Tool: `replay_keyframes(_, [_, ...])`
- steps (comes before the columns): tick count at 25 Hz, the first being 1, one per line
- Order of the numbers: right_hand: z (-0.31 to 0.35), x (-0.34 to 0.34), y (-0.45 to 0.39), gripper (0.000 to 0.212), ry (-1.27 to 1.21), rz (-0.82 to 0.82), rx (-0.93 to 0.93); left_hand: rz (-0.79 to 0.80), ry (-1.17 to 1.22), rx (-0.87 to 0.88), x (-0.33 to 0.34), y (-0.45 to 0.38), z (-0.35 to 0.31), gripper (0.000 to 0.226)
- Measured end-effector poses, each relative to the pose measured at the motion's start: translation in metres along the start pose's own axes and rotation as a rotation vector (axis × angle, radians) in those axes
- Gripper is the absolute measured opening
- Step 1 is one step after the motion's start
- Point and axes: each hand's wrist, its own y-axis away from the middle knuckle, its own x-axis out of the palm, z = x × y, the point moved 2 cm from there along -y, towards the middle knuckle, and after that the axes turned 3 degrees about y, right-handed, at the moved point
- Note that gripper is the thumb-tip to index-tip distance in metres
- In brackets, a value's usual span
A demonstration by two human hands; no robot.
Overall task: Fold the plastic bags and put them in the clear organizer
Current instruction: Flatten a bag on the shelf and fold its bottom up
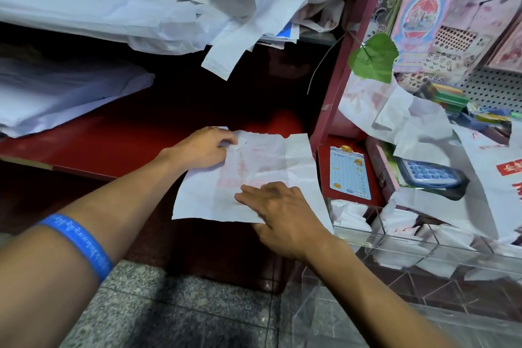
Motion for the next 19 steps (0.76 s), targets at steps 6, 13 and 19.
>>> replay_keyframes(6, [-0.005,0.002,-0.002,0.060,-0.048,-0.011,-0.027,-0.281,-0.436,-0.323,-0.007,0.000,0.013,0.048])
replay_keyframes(13, [-0.006,0.003,-0.004,0.056,-0.077,-0.009,-0.040,-0.119,-0.409,-0.209,-0.004,0.006,0.017,0.043])
replay_keyframes(19, [0.010,0.002,-0.008,0.055,-0.019,-0.015,-0.043,-0.168,-0.501,-0.139,-0.009,0.026,-0.017,0.027])
